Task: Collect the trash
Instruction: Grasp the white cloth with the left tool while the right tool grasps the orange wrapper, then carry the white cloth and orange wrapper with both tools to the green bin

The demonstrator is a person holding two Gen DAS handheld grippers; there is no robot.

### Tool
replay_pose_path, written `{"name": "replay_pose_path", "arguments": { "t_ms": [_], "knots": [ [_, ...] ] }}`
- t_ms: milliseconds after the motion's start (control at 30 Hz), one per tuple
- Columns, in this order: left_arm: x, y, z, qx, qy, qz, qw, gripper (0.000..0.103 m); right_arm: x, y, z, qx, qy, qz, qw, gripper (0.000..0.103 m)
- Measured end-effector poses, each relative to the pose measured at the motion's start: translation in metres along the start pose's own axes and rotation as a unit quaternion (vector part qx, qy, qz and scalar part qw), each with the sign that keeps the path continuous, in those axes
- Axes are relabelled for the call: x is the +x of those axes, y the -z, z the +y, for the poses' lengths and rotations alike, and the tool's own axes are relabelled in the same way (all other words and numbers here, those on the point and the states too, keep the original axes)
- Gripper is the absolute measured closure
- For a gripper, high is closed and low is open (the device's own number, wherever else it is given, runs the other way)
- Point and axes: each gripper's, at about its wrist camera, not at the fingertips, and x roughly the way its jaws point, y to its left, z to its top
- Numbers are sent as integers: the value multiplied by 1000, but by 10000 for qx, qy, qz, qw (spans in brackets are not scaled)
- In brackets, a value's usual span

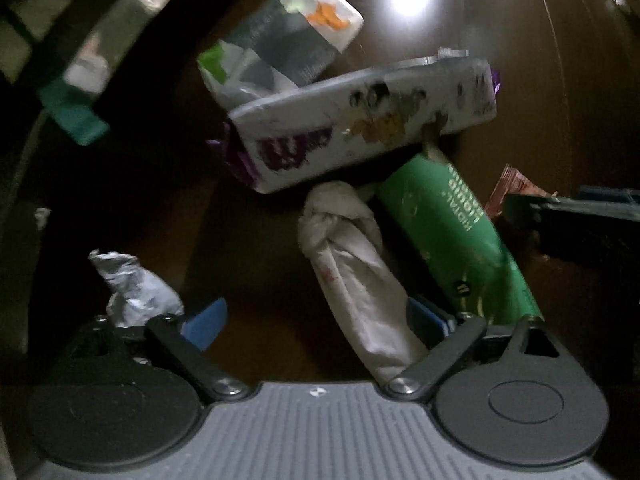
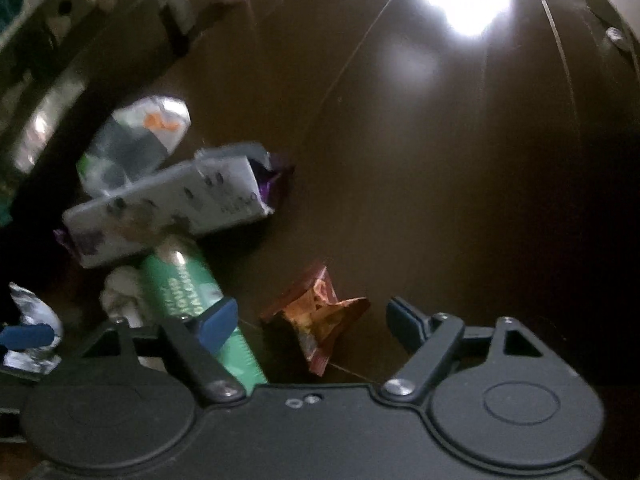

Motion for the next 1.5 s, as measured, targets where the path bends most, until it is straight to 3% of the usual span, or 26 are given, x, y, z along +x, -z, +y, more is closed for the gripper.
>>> {"name": "replay_pose_path", "arguments": {
  "t_ms": [133, 200, 367, 433, 500, 567, 667, 800, 1033, 1233, 1500],
  "knots": [
    [16, 1, -4, 62, 10, 64, 10000, 17, 15, 3, 2, -28, 17, 13, 10000, 27],
    [21, 2, -5, 23, 16, 122, 9999, 29, 18, 5, 2, -42, 61, -23, 10000, 30],
    [24, 4, -10, 48, 8, 41, 10000, 29, 22, 12, 0, -95, 96, -33, 9999, 41],
    [20, 6, -14, 125, 4, -61, 9999, 39, 25, 14, 0, -83, 95, -13, 9999, 49],
    [17, 4, -18, 170, 19, -98, 9998, 60, 25, 17, -1, -69, 128, -61, 9999, 58],
    [14, 3, -22, 219, 34, -100, 9997, 79, 24, 20, -2, -53, 139, -121, 9998, 59],
    [14, 2, -25, 273, -132, -124, 9995, 93, 21, 24, -3, -23, 162, -240, 9996, 62],
    [6, 4, -24, 381, -262, -157, 9988, 98, 9, 30, 1, 65, 242, -424, 9988, 63],
    [-50, 7, -17, 268, -13, -160, 9995, 99, -43, 37, 10, 295, 430, -537, 9972, 64],
    [-143, 6, -7, 308, 215, -205, 9991, 99, -122, 28, 20, 399, 477, -553, 9965, 64],
    [-291, -7, -5, 612, 326, -644, 9955, 99, -275, 0, 43, 300, 527, -809, 9949, 64]
  ]
}}
